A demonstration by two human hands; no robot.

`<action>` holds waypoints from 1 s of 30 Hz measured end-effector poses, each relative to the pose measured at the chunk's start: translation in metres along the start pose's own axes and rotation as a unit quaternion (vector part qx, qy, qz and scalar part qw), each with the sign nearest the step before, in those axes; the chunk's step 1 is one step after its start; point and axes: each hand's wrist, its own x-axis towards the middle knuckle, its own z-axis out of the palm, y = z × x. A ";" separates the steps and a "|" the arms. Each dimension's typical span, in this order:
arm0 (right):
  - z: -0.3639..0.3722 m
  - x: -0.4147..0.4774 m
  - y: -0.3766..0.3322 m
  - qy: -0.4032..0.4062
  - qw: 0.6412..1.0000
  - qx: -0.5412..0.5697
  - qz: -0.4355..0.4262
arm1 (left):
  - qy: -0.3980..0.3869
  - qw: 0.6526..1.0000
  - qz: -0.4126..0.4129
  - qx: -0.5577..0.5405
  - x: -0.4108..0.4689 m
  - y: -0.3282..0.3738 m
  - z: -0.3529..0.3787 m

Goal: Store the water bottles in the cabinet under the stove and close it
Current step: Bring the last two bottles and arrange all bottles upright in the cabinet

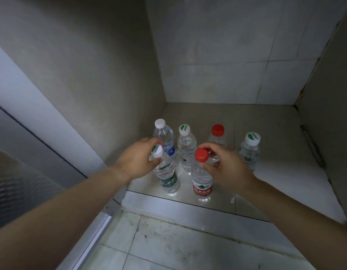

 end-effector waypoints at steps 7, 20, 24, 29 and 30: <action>0.002 0.003 -0.007 0.001 0.999 -0.042 0.014 | 0.017 0.999 -0.006 -0.046 -0.003 -0.005 0.004; -0.019 0.090 -0.033 -0.078 0.982 -0.160 0.057 | 0.111 0.981 -0.022 -0.157 0.075 -0.037 -0.034; 0.003 0.117 -0.030 -0.128 0.969 -0.205 0.055 | 0.022 0.979 -0.024 -0.202 0.095 -0.051 -0.012; 0.014 0.118 -0.026 -0.116 0.971 -0.198 0.061 | -0.005 0.972 -0.008 -0.235 0.093 -0.056 0.011; 0.014 0.118 -0.025 -0.109 0.973 -0.193 0.063 | 0.002 0.972 -0.008 -0.233 0.094 -0.057 0.012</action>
